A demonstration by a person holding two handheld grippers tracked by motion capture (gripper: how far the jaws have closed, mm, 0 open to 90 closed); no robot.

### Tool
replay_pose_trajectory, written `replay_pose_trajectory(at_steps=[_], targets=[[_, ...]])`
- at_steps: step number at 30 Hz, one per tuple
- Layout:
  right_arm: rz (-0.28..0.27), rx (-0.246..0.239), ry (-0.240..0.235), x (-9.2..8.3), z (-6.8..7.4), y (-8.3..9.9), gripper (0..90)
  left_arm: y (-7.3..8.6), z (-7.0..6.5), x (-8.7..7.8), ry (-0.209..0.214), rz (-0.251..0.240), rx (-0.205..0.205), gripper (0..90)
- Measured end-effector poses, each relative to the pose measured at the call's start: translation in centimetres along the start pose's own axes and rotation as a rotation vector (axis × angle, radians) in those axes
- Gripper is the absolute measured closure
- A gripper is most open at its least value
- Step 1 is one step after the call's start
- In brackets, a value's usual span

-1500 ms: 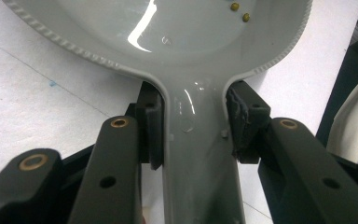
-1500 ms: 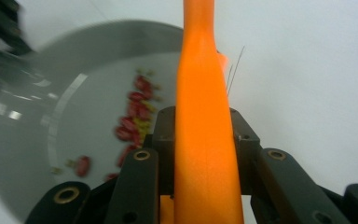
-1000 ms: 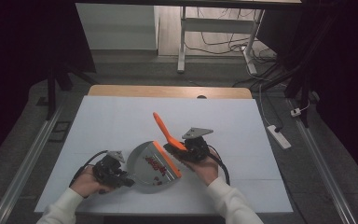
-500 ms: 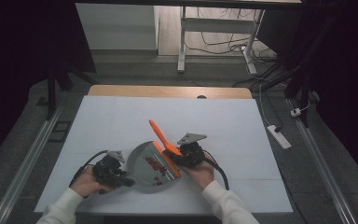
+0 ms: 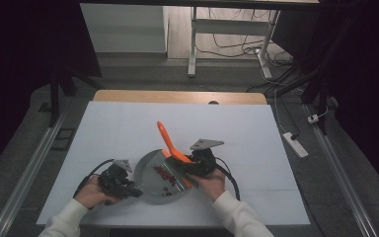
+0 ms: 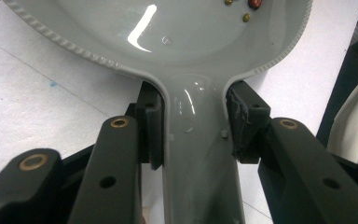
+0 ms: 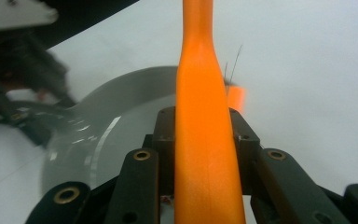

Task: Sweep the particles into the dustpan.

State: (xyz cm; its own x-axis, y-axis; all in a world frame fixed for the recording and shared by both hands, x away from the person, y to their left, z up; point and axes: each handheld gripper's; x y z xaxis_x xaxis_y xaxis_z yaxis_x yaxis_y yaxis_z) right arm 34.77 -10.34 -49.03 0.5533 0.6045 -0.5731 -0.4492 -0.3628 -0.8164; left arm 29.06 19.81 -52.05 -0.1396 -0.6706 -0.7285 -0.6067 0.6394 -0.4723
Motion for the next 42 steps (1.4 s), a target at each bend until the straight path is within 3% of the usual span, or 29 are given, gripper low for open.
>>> replay_pose_trajectory(at_steps=[4,8,12,16,20,22,23,26,32,36,42], targets=[[0.014,-0.019,0.091,-0.2,-1.2,0.2,70.5,0.0,0.0,0.0,-0.001,0.000,0.000,61.4],[0.042,-0.034,0.115,0.4,-1.5,0.6,70.5,0.0,0.0,0.0,-0.002,0.001,-0.001,61.4],[0.064,-0.111,0.194,0.6,-1.2,1.0,70.5,0.0,0.0,0.0,-0.002,0.002,0.000,61.4],[0.049,-0.039,0.157,0.7,-0.9,1.4,70.5,0.0,0.0,0.0,-0.002,0.003,0.001,61.4],[0.034,-0.014,0.094,1.2,0.4,1.3,70.5,0.0,0.0,0.1,-0.002,0.006,0.001,61.4],[0.018,0.044,-0.004,1.3,0.6,1.1,70.5,0.0,0.0,0.1,-0.003,0.006,0.001,61.4],[0.009,0.060,-0.030,1.2,0.7,1.0,70.5,0.0,0.0,0.1,-0.003,0.005,0.001,61.4],[-0.023,0.049,-0.021,0.6,0.8,0.5,70.5,0.0,0.0,0.1,-0.001,0.004,0.001,61.4],[-0.053,0.095,0.049,-0.8,-1.6,0.2,70.5,0.0,0.0,0.1,-0.003,0.003,0.001,61.4],[-0.049,0.073,0.097,-1.3,-2.8,0.2,70.5,0.1,-0.1,0.1,-0.009,-0.010,0.007,61.4],[-0.042,0.051,0.112,-1.9,-3.7,0.2,70.5,0.3,-0.3,0.2,-0.026,-0.041,0.024,61.4]])
Point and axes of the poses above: each handheld gripper's, and its own axes: x roughly forward along the jaws, y roughly out of its underside, z roughly to its left, and after that the axes turned 13 degrees about y, right-handed
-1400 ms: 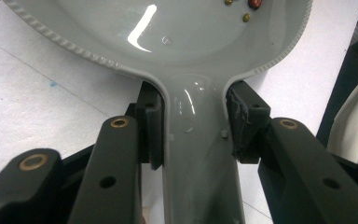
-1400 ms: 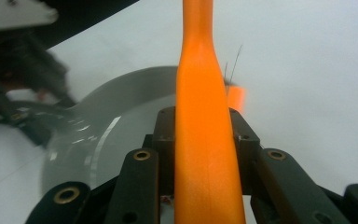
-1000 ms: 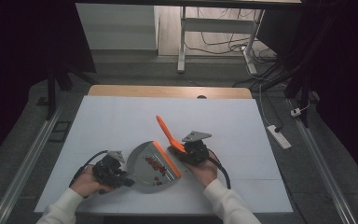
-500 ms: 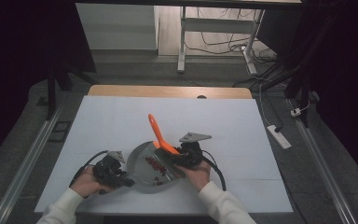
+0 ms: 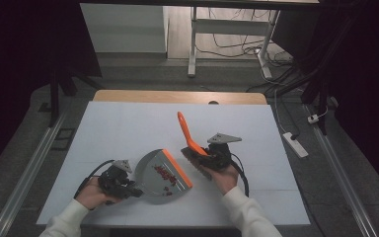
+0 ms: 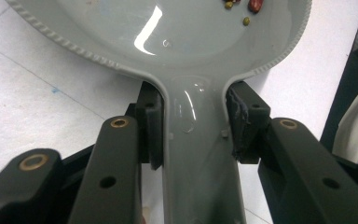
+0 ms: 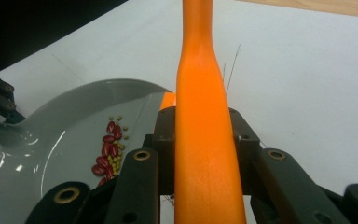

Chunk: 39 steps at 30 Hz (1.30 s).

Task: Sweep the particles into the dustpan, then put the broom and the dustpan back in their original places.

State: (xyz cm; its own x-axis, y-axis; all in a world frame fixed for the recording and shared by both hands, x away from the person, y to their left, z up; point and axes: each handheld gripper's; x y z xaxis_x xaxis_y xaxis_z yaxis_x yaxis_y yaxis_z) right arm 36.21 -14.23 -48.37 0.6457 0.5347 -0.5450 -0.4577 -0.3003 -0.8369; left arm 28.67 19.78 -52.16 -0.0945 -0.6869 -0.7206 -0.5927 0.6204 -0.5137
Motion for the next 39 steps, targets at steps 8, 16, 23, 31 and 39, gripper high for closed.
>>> replay_pose_trajectory(at_steps=[8,16,23,31,39], targets=[[0.004,-0.038,0.011,-0.9,-0.6,0.0,70.5,0.1,-0.2,-0.1,-0.029,-0.046,-0.017,61.4],[0.006,-0.088,0.024,-2.9,-1.5,0.3,70.5,0.6,-0.6,-0.8,-0.064,-0.143,-0.069,61.4],[0.021,-0.118,0.011,-4.9,-2.5,1.3,70.4,0.9,-0.9,-1.0,-0.090,-0.196,-0.115,61.4],[0.045,-0.102,0.008,-6.3,-3.7,2.5,70.4,1.3,-1.5,-1.4,-0.120,-0.254,-0.136,61.4],[0.072,-0.075,0.009,-7.2,-4.7,3.6,70.4,1.8,-1.5,-1.2,-0.137,-0.263,-0.173,61.4]])
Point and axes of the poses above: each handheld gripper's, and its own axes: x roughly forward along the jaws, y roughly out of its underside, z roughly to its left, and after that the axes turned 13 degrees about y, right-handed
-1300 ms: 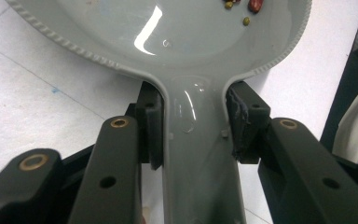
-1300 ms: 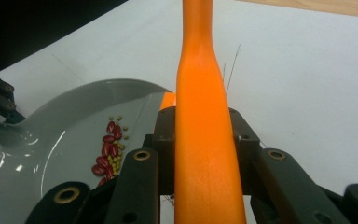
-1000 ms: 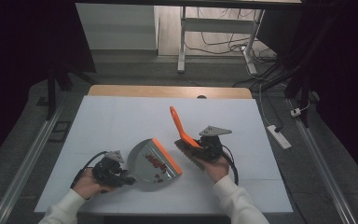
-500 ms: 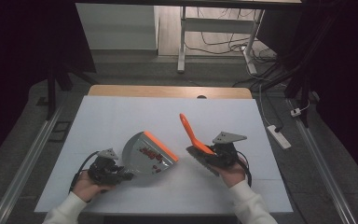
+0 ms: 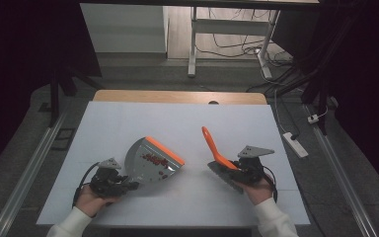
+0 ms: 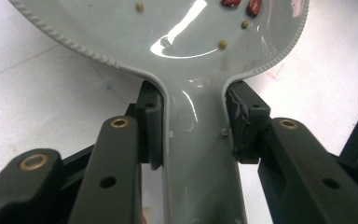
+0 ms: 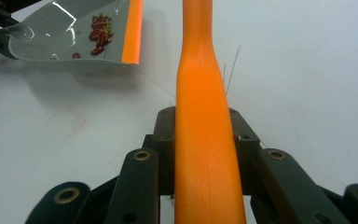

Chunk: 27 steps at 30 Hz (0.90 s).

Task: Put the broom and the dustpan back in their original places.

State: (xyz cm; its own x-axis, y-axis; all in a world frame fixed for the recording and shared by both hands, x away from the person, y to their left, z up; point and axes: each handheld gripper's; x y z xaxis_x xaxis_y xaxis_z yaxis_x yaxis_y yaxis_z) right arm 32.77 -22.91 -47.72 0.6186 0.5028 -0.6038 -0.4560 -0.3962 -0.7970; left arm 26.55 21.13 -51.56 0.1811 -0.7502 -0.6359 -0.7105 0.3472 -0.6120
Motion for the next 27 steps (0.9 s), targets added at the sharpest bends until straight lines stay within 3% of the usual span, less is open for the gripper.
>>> replay_pose_trajectory(at_steps=[4,9,13,27], targets=[[0.008,0.009,0.001,-0.2,-0.3,0.3,70.5,0.2,0.0,-0.1,-0.012,-0.021,-0.021,61.4],[0.013,0.026,0.000,-0.6,-0.7,0.5,70.4,0.5,0.0,-0.5,-0.060,-0.064,-0.047,61.4],[0.021,0.038,0.000,-0.7,-1.1,0.8,70.4,0.9,0.1,-0.8,-0.085,-0.109,-0.084,61.4],[0.041,0.066,0.002,-1.5,-1.7,1.2,70.4,1.8,0.4,-1.3,-0.184,-0.181,-0.202,61.4]])
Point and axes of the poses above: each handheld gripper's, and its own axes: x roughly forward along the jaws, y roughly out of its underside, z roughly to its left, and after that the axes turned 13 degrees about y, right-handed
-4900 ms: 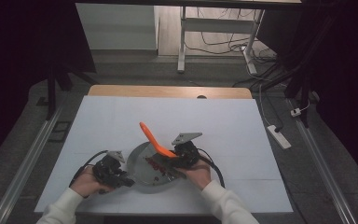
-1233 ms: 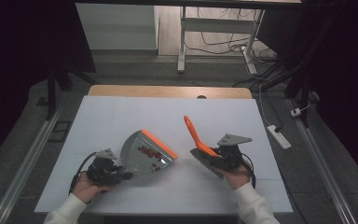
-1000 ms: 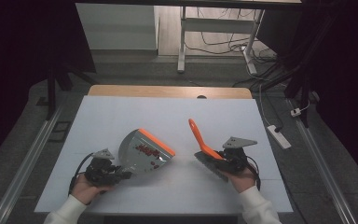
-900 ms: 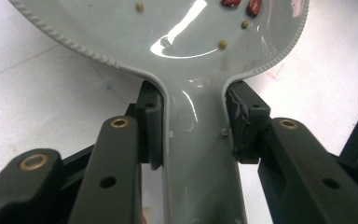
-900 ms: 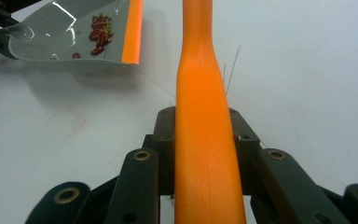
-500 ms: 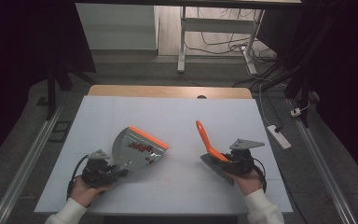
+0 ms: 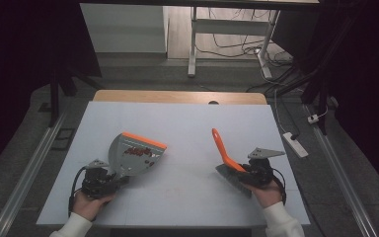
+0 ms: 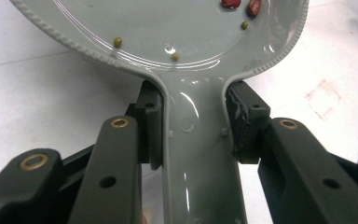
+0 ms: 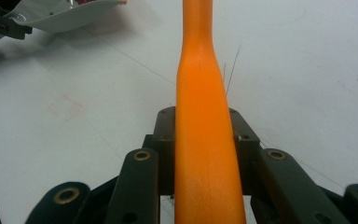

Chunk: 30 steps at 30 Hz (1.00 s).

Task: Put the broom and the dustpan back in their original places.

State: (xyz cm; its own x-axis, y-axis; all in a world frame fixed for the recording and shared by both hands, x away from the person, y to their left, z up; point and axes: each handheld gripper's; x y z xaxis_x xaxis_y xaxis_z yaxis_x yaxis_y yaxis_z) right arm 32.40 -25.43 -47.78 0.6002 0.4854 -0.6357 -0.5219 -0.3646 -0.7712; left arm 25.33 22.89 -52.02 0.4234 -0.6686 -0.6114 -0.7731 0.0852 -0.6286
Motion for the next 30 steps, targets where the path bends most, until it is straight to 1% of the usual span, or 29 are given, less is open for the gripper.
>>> replay_pose_trajectory(at_steps=[6,10,14,18,21,26,28,30], targets=[[0.018,0.024,-0.004,-0.2,-0.1,0.4,70.4,0.3,0.4,-0.2,-0.032,-0.031,-0.058,61.3],[0.029,0.034,0.003,0.0,-0.1,0.6,70.4,0.3,0.6,-0.1,-0.066,-0.041,-0.088,61.3],[0.044,0.056,-0.009,0.4,-0.3,0.8,70.4,0.2,0.9,-0.1,-0.090,-0.048,-0.103,61.4],[0.060,0.062,-0.012,0.8,-0.4,1.0,70.4,0.2,1.2,0.0,-0.106,-0.056,-0.127,61.3],[0.069,0.063,0.000,1.2,-0.7,1.2,70.4,0.2,1.3,0.0,-0.116,-0.060,-0.136,61.4],[0.070,0.099,0.010,1.5,-1.5,1.3,70.3,0.2,1.4,0.3,-0.130,-0.059,-0.154,61.3],[0.078,0.115,0.028,1.7,-1.9,1.3,69.8,0.2,1.4,0.5,-0.135,-0.054,-0.158,61.3],[0.076,0.116,0.034,1.8,-2.1,1.3,69.2,0.2,1.4,0.7,-0.134,-0.048,-0.162,61.3]])
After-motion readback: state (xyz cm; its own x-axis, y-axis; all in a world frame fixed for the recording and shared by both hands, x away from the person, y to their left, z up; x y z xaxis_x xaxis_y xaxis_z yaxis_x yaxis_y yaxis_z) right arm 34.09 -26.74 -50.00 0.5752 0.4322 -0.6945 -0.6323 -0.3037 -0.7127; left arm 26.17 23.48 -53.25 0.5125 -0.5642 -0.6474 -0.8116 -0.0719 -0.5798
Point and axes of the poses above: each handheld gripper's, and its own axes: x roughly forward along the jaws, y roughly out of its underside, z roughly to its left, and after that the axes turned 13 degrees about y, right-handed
